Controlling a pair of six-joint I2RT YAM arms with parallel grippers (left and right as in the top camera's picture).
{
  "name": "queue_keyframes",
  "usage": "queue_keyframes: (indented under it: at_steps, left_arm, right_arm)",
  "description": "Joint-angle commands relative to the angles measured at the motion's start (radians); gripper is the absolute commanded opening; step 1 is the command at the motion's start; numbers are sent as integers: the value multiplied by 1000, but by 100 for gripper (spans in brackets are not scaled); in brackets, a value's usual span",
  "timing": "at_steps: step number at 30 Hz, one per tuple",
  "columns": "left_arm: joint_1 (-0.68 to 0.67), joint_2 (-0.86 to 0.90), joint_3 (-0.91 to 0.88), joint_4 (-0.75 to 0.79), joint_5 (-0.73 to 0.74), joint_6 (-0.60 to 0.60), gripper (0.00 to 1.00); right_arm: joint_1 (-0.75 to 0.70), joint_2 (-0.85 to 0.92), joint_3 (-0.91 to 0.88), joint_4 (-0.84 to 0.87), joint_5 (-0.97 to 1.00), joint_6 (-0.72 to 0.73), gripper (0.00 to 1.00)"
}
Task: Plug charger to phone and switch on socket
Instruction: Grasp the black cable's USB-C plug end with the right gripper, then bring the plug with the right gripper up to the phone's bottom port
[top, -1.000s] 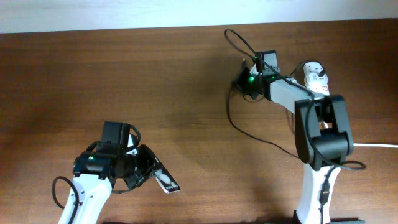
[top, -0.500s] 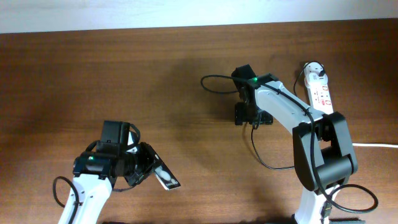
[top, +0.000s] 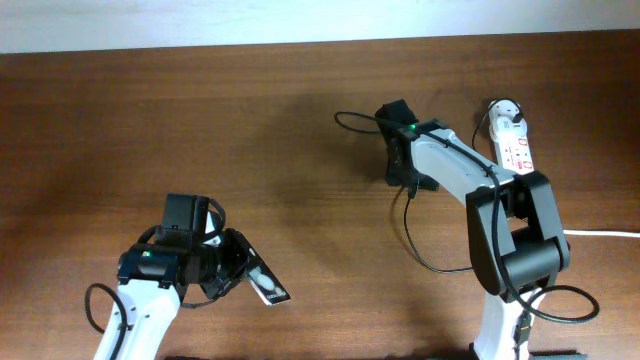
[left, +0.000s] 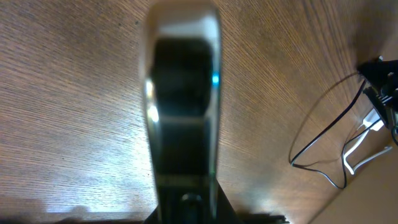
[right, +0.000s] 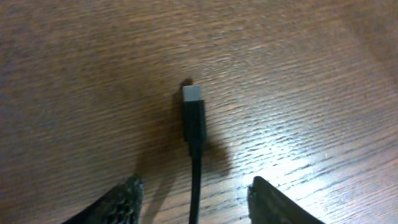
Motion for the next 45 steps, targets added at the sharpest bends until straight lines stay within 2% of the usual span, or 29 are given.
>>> queue_keyframes:
  at_steps: [1,3,7,13,15,22,25,28,33,36,40,41,45]
  left_arm:
    - [4,-6,9,4,8,16,3]
    - [4,-6,9,4,8,16,2]
    - [4,-6,9,4,8,16,2]
    - [4,-6,9,4,8,16,2]
    - [4,-6,9,3,8,16,1]
    - [4,-6,9,4,8,16,0]
    - [4,-6,9,4,8,16,0]
    - [4,-6,9,3,25,16,0]
    - [4,-6,9,28,133,17,0]
    - [4,-6,9,151,154,17,0]
    - [4,59,9,468,200,-11,0]
    - [4,97,9,563,212,-43,0]
    - [4,318,9,1052,436,-200,0]
  right_arm:
    - [-13,57,-9,-20,16,7,47]
    - [-14,67,-9,-34,15,7,37]
    - [-14,104,-11,-56,15,7,26]
    - [-14,109,-11,-55,3,7,22]
    - [-14,111,-11,-55,-12,7,16]
    - [-14,111,-11,-55,-42,7,5]
    - [-14,111,-11,-55,-54,7,4]
    - [-15,84,1,-68,-179,3,4]
    - [-15,-144,16,-143,-398,-111,4]
    - [-15,-333,16,-227,-417,-132,4]
    - [-14,-591,16,-343,-550,-159,4]
    - [-13,-643,16,-376,-589,-161,4]
    - [-13,-790,16,-507,-690,-211,4]
